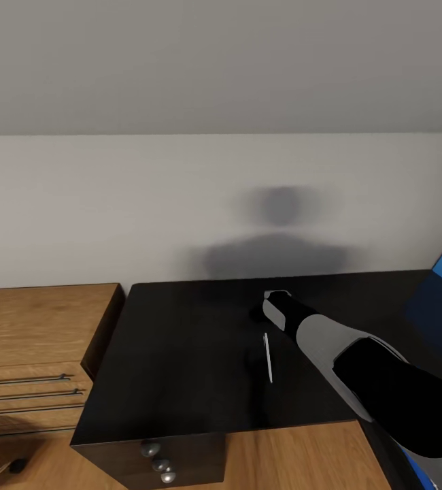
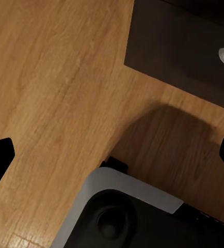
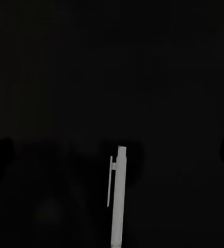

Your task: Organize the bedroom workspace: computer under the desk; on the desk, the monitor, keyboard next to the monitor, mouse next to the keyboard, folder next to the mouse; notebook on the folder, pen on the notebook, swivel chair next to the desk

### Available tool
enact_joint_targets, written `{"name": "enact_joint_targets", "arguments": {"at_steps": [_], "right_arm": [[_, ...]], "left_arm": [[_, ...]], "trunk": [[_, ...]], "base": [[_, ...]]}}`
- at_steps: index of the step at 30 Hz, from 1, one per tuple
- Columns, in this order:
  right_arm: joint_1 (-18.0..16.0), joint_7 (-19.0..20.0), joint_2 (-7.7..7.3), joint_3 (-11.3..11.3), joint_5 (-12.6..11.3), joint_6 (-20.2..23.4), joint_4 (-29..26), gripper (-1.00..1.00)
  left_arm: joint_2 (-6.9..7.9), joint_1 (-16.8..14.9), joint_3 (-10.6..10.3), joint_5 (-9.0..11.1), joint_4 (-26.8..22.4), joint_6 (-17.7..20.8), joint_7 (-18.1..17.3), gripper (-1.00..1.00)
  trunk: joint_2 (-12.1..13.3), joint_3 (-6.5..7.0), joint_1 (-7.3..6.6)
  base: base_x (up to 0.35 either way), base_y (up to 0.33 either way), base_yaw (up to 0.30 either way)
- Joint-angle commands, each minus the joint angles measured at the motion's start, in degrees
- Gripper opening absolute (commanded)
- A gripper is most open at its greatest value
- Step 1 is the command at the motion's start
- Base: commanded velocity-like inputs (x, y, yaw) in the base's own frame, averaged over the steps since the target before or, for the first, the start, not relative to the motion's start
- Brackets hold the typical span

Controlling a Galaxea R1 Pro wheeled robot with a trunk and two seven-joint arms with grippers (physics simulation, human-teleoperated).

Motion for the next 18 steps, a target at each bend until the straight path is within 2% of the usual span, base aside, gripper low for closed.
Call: {"name": "enact_joint_targets", "arguments": {"at_steps": [1, 7, 18], "right_arm": [[0.0, -0.4, -0.01, 0.4, -0.6, 0.6, -0.1, 1.0], [0.0, -0.4, -0.01, 0.4, -0.7, 3.5, 0.0, 1.0], [0.0, -2.4, 0.07, 0.2, -0.8, 7.8, 0.5, 1.0]], "left_arm": [[0.02, 0.0, -0.4, 0.6, 0.0, -0.2, -0.1, 1.0], [0.02, 0.0, -0.4, 0.6, 0.0, -0.2, -0.1, 1.0], [0.02, 0.0, -0.4, 0.7, 0.0, -0.2, -0.2, 1.0]], "trunk": [[0.0, -0.06, 0.0], [0.0, -0.06, 0.0], [-4.5, -2.03, 2.42]], "base": [[0.0, 0.0, 0.0], [0.0, 0.0, 0.0], [0.0, 0.0, 0.0]]}}
